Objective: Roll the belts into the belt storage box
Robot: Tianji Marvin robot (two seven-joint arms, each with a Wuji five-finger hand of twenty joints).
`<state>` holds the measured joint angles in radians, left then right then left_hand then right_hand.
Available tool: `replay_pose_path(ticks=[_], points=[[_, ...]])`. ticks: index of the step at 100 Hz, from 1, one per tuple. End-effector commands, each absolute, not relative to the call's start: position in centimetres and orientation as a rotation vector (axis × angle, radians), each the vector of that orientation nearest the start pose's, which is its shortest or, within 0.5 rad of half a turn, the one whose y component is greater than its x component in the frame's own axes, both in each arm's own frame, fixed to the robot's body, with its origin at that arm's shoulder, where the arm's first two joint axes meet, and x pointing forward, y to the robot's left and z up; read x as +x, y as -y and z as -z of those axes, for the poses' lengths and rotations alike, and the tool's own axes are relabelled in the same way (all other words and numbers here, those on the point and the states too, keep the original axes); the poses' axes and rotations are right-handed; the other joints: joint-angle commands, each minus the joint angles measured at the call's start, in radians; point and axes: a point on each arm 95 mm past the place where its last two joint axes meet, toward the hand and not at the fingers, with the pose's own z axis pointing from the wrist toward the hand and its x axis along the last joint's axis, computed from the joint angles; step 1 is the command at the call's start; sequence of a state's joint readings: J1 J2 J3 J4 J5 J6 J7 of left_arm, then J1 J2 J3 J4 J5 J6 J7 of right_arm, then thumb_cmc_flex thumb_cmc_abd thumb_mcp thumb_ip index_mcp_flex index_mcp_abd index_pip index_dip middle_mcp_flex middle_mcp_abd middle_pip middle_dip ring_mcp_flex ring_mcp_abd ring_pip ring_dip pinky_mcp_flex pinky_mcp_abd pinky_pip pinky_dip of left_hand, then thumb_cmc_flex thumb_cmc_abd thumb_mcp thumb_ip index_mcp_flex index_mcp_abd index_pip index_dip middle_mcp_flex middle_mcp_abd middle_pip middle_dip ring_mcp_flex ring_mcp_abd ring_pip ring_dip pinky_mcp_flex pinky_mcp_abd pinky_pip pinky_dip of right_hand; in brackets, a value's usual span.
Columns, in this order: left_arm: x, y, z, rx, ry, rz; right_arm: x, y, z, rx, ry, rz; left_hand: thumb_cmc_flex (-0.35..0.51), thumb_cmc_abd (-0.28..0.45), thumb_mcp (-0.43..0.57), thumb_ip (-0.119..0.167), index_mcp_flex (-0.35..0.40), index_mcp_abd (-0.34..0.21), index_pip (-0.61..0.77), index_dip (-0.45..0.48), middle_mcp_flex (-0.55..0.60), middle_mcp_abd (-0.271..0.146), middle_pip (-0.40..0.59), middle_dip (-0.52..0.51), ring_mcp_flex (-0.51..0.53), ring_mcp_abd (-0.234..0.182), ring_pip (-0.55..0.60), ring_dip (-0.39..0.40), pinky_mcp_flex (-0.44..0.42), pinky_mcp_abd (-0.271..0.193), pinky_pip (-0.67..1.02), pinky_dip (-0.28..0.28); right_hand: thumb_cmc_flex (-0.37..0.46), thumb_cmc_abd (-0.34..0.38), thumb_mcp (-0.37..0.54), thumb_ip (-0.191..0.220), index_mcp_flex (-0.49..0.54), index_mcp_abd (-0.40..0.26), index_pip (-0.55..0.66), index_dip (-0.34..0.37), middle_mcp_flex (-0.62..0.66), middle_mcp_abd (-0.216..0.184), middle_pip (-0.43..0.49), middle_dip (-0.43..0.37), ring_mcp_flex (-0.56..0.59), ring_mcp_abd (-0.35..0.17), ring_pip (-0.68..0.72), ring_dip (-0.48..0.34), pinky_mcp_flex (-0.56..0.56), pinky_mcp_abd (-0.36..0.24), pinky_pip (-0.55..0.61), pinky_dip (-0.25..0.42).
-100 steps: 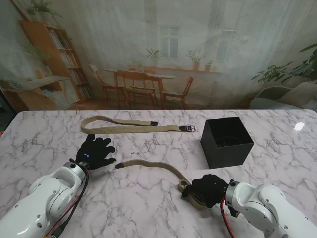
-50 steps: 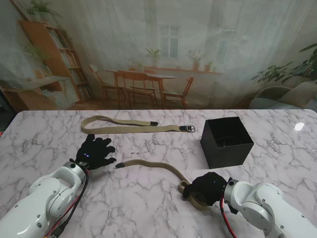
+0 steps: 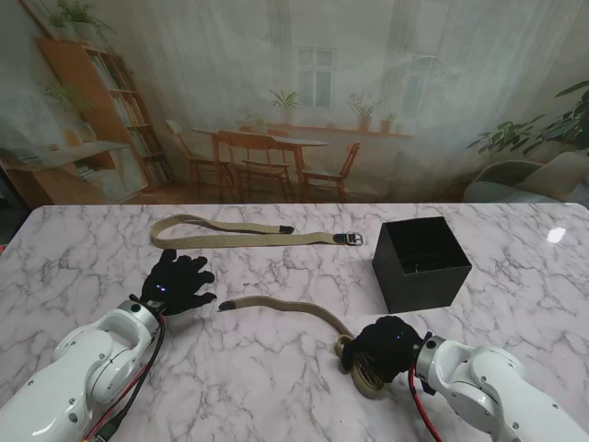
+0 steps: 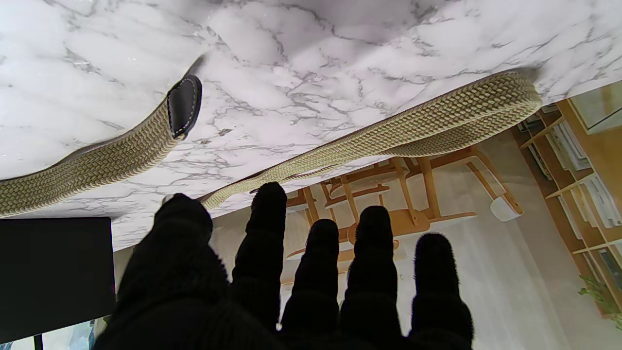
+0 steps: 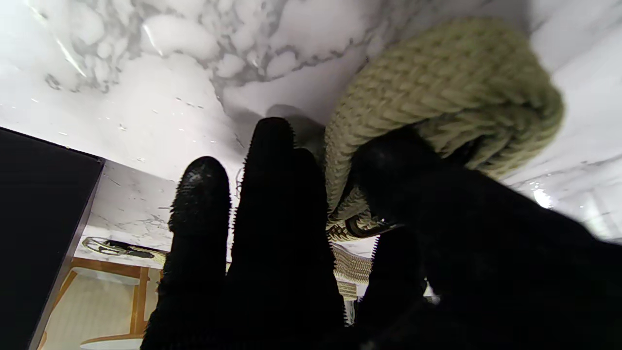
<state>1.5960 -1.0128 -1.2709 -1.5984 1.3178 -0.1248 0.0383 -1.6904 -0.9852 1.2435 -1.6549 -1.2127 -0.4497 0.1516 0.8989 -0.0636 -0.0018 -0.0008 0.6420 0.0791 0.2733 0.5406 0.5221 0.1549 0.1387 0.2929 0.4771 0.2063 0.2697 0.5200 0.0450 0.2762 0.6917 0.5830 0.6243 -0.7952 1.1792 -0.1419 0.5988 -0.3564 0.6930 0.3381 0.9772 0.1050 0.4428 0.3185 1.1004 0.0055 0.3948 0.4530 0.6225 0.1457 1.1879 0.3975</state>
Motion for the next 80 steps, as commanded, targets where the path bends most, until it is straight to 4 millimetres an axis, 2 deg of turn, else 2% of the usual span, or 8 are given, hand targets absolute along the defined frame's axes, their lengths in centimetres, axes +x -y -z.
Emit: replay_pose_path(ticks=[1, 10, 20, 37, 45, 50, 56, 80], points=[[39.60, -3.54, 32.77, -0.847, -1.716, 1.231, 32.95, 0.68, 38.30, 0.893, -2.186, -1.344, -0.019, 0.036, -0.024, -0.017, -0.008, 0.021, -0.006, 0.002, -0.026, 0.014, -0.012, 0.014, -0.008, 0.017, -0.014, 0.012, -0.021, 0.044, -0.037, -0.015, -0.131, -0.020, -0.256, -0.176, 0.163, 0.036, 0.284, 0.097, -0.120, -0.037, 0.013, 0.045, -0.054, 0.045, 0.036, 0.036, -0.060, 0.091, 0.008, 0.039], [39.60, -3.54, 32.77, -0.847, -1.717, 1.231, 32.82, 0.59, 38.36, 0.910, -2.170, -1.353, -0.020, 0.037, -0.025, -0.017, -0.008, 0.021, -0.006, 0.002, -0.027, 0.013, -0.012, 0.013, -0.008, 0.016, -0.013, 0.012, -0.021, 0.045, -0.037, -0.015, -0.139, 0.006, -0.301, -0.182, 0.193, 0.008, 0.348, 0.110, -0.256, 0.018, -0.004, 0.046, -0.180, 0.092, -0.008, 0.025, -0.139, 0.201, -0.034, 0.052], [39.60, -3.55, 32.77, -0.847, -1.716, 1.231, 32.77, 0.49, 38.40, 0.925, -2.160, -1.373, -0.020, 0.037, -0.025, -0.017, -0.008, 0.020, -0.006, 0.002, -0.028, 0.014, -0.012, 0.013, -0.010, 0.017, -0.014, 0.012, -0.021, 0.044, -0.037, -0.015, -0.145, 0.014, -0.313, -0.174, 0.245, 0.033, 0.394, 0.014, -0.375, 0.092, -0.056, -0.021, -0.308, 0.139, -0.089, -0.058, -0.190, 0.301, -0.100, 0.051], [39.62, -3.56, 32.77, -0.847, -1.716, 1.231, 32.87, 0.30, 38.61, 0.989, -2.121, -1.432, -0.021, 0.036, -0.025, -0.017, -0.007, 0.020, -0.006, 0.002, -0.027, 0.014, -0.012, 0.013, -0.009, 0.015, -0.014, 0.012, -0.021, 0.044, -0.038, -0.015, -0.110, 0.023, -0.281, -0.163, 0.259, 0.083, 0.526, -0.036, -0.481, 0.170, -0.116, -0.105, -0.366, 0.204, -0.158, -0.177, -0.198, 0.330, -0.172, -0.024], [39.62, -3.55, 32.78, -0.847, -1.717, 1.230, 32.94, 0.21, 38.71, 1.014, -2.093, -1.462, -0.021, 0.036, -0.024, -0.017, -0.007, 0.020, -0.006, 0.002, -0.027, 0.012, -0.012, 0.013, -0.009, 0.016, -0.014, 0.012, -0.022, 0.045, -0.038, -0.015, -0.087, 0.034, -0.251, -0.155, 0.221, 0.099, 0.569, -0.032, -0.362, 0.134, -0.085, -0.097, -0.323, 0.191, -0.136, -0.179, -0.178, 0.325, -0.158, -0.042], [39.63, -3.54, 32.78, -0.847, -1.717, 1.231, 32.99, 0.19, 38.81, 1.021, -2.071, -1.479, -0.020, 0.036, -0.024, -0.017, -0.006, 0.022, -0.005, 0.002, -0.026, 0.015, -0.012, 0.013, -0.009, 0.017, -0.014, 0.012, -0.022, 0.044, -0.038, -0.015, -0.080, 0.043, -0.238, -0.152, 0.183, 0.108, 0.600, -0.031, -0.260, 0.073, -0.051, -0.082, -0.291, 0.163, -0.117, -0.171, -0.163, 0.313, -0.141, -0.047], [39.63, -3.54, 32.78, -0.846, -1.717, 1.231, 33.05, 0.19, 38.89, 1.022, -2.048, -1.493, -0.021, 0.037, -0.024, -0.017, -0.007, 0.020, -0.005, 0.002, -0.027, 0.014, -0.012, 0.013, -0.009, 0.017, -0.014, 0.012, -0.022, 0.044, -0.038, -0.015, -0.079, 0.056, -0.230, -0.151, 0.139, 0.109, 0.635, -0.039, -0.170, 0.002, 0.069, -0.014, -0.245, 0.111, -0.077, -0.137, -0.147, 0.285, -0.113, -0.046], [39.64, -3.51, 32.79, -0.846, -1.719, 1.230, 33.23, 0.27, 39.00, 0.995, -1.967, -1.532, -0.021, 0.037, -0.025, -0.017, -0.006, 0.020, -0.005, 0.002, -0.026, 0.013, -0.012, 0.014, -0.009, 0.016, -0.014, 0.012, -0.022, 0.044, -0.038, -0.014, -0.092, 0.081, -0.210, -0.140, 0.102, 0.051, 0.657, 0.004, -0.018, -0.102, 0.408, 0.238, -0.114, 0.053, 0.120, 0.032, -0.114, 0.207, -0.017, 0.030]])
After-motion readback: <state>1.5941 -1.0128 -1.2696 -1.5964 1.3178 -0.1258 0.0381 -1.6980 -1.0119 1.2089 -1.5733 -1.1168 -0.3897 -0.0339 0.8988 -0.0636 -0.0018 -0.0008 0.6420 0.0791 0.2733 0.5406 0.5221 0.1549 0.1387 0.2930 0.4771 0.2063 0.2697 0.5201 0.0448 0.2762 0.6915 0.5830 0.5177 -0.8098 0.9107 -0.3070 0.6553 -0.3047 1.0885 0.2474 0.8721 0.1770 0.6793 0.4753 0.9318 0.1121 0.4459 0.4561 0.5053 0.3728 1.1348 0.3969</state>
